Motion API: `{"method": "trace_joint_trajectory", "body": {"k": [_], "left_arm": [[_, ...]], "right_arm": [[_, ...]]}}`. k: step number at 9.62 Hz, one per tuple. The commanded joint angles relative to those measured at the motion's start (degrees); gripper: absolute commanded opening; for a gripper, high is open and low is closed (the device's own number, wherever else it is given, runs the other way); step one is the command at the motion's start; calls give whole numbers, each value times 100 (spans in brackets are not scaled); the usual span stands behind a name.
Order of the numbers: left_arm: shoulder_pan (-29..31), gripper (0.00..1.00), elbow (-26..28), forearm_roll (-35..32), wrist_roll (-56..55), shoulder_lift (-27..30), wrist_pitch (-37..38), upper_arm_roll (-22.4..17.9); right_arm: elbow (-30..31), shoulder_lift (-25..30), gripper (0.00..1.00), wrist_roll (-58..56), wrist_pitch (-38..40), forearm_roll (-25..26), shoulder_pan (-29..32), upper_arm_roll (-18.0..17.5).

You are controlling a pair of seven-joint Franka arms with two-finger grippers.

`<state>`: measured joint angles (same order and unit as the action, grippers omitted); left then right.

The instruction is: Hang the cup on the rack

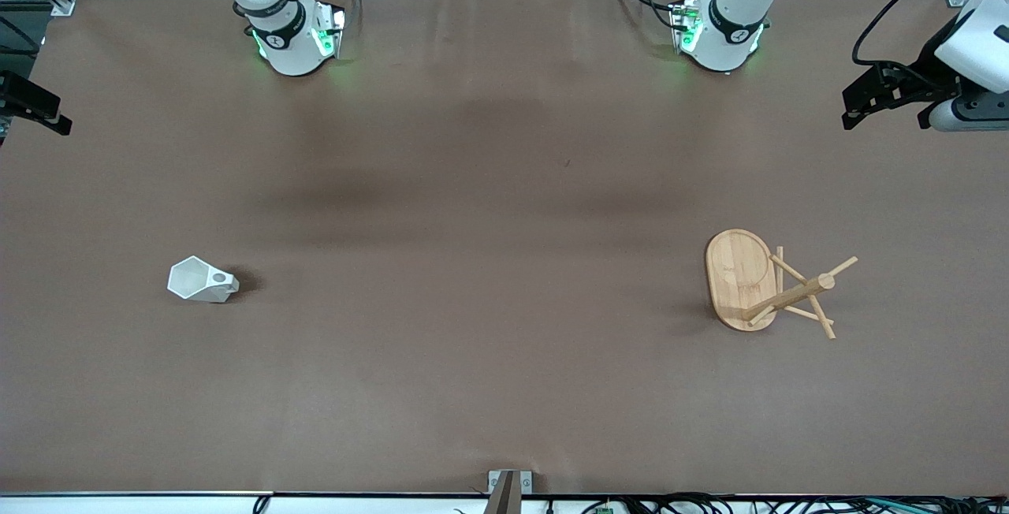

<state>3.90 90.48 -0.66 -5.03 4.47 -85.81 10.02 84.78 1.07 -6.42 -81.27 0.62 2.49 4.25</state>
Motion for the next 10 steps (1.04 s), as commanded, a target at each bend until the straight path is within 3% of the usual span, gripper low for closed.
{"method": "trace_joint_trajectory", "body": {"k": [1, 5, 10], "left_arm": [[32, 100, -21, 66, 11, -140, 108, 9], [32, 100, -13, 75, 28, -175, 117, 9], [5, 100, -13, 75, 37, -184, 231, 9]], "right_arm": [[153, 140, 100, 36, -91, 35, 94, -99], [162, 96, 100, -8, -204, 35, 129, -73], [1390, -324, 100, -377, -2037, 35, 269, 103]]}}
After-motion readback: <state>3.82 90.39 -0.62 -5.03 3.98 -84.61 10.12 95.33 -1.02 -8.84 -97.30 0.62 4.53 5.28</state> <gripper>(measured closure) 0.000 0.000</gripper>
